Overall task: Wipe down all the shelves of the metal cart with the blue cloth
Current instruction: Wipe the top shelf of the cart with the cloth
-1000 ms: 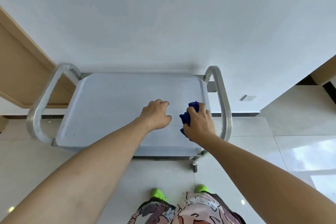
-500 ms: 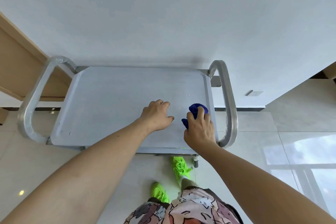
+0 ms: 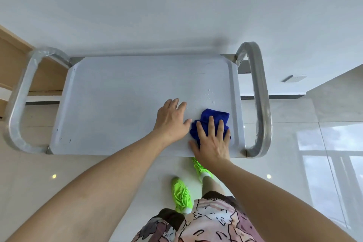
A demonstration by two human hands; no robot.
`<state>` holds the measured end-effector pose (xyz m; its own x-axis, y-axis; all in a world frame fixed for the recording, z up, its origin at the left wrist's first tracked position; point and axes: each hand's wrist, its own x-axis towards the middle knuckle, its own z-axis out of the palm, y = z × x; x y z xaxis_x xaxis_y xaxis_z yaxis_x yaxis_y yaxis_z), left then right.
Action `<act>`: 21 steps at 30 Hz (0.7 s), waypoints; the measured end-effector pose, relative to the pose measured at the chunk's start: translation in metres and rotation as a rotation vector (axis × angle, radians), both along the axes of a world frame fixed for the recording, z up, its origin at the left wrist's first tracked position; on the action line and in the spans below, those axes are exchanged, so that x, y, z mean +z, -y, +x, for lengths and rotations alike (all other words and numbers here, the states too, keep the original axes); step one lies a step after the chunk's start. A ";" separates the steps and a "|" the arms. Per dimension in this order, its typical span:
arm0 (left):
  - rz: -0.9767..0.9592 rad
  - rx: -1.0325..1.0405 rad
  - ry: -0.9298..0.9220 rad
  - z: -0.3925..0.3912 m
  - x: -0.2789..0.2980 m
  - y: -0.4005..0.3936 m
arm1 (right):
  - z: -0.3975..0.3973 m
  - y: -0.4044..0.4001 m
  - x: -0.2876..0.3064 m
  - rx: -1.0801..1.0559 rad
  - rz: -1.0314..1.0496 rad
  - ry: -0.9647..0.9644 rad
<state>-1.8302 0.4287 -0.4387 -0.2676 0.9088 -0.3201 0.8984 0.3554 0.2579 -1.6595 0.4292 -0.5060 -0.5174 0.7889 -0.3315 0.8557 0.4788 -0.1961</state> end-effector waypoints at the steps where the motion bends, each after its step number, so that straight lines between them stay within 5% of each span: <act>1: 0.003 0.000 -0.006 -0.001 -0.003 -0.002 | 0.000 -0.001 -0.002 -0.012 0.005 -0.023; 21: -0.032 0.006 -0.028 -0.035 -0.038 -0.101 | -0.029 -0.114 -0.018 -0.004 0.074 -0.073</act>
